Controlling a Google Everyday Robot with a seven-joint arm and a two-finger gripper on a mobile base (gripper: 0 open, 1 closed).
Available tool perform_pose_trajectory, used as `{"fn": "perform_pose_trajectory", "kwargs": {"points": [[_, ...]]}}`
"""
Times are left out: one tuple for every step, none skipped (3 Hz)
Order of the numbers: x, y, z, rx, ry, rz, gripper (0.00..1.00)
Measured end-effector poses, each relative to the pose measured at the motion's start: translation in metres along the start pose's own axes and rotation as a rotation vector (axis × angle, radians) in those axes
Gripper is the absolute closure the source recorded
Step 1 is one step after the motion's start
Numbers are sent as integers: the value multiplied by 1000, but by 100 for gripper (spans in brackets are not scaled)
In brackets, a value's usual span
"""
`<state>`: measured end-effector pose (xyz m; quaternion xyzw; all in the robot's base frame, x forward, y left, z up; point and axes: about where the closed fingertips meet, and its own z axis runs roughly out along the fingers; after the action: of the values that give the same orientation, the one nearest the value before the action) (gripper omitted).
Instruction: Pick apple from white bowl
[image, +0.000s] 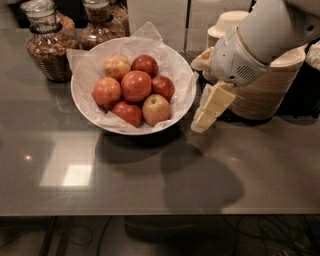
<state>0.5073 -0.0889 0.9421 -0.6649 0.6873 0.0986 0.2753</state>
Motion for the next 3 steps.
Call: {"fn": "perform_pose_trajectory", "kwargs": {"points": [[-17, -1, 13, -31, -37, -30, 13], [-43, -1, 18, -49, -73, -81, 13], [-32, 8, -9, -38, -44, -87, 14]]}}
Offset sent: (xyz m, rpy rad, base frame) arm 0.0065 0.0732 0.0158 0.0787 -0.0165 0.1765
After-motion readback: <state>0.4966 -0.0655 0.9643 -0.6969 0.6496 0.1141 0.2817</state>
